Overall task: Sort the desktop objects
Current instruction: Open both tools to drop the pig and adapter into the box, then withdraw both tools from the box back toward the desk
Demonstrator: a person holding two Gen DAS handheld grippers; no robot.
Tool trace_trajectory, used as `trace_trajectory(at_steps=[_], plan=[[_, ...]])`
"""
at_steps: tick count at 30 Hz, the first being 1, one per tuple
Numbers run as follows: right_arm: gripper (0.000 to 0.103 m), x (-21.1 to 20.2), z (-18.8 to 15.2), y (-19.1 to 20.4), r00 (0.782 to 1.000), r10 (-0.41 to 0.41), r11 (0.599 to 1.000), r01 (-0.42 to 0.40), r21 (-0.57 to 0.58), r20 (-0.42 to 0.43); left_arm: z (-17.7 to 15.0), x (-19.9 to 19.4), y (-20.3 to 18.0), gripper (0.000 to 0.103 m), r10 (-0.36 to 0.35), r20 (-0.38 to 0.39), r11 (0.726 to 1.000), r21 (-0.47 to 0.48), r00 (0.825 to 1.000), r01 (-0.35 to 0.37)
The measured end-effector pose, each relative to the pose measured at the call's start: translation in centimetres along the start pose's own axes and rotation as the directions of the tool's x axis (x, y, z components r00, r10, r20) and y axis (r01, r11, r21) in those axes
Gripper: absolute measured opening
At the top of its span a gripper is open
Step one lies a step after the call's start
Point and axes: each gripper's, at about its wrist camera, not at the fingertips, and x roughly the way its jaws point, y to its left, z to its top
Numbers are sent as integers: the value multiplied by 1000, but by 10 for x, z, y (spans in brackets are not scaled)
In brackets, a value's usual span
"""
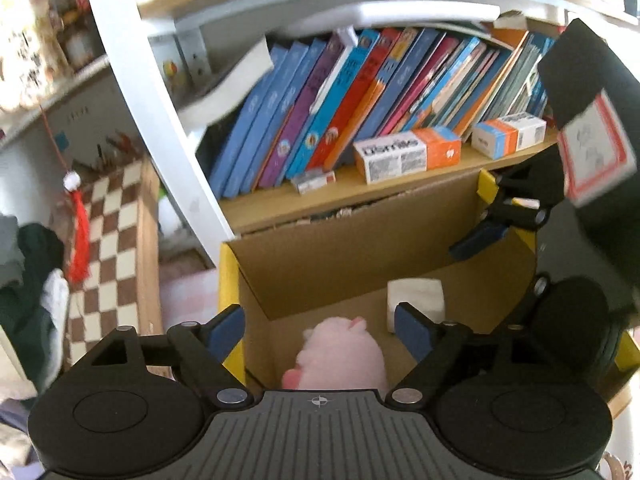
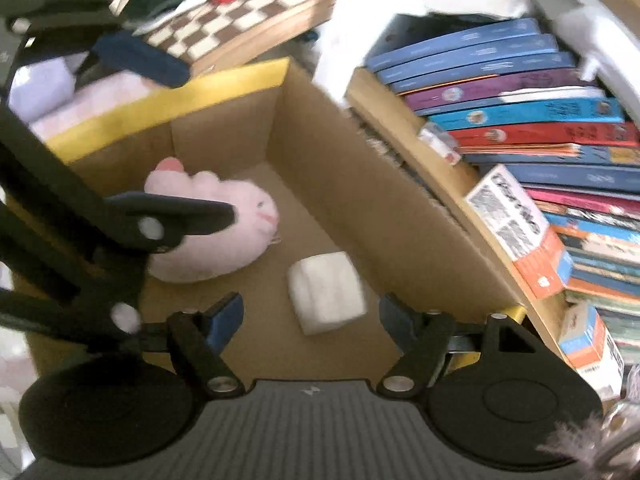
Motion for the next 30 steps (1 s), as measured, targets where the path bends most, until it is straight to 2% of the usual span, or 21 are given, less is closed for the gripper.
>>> trace_trajectory(at_steps=[2, 9, 18, 25, 30], plan=[[80, -11, -4, -3, 1000, -5, 999, 4, 35, 24, -1, -8, -1, 84, 8, 20, 1000, 6, 1000, -8], [80, -52, -16, -7, 992, -46, 990, 30, 139, 115, -1, -39, -2, 85, 19, 83, 1000, -23, 996, -17], [80, -124, -34, 18, 959, -137, 965, 73, 253, 247, -9, -103, -4, 91, 0, 218, 1000, -23, 976, 5], [80, -161, -54, 43, 943, -192, 937, 93, 338, 272, -30, -142, -2, 91, -26, 264, 998, -49, 964, 40], [81, -177, -73, 67, 938, -228, 920, 120, 372, 261, -53, -162, -1, 91, -38, 264, 997, -58, 964, 55]])
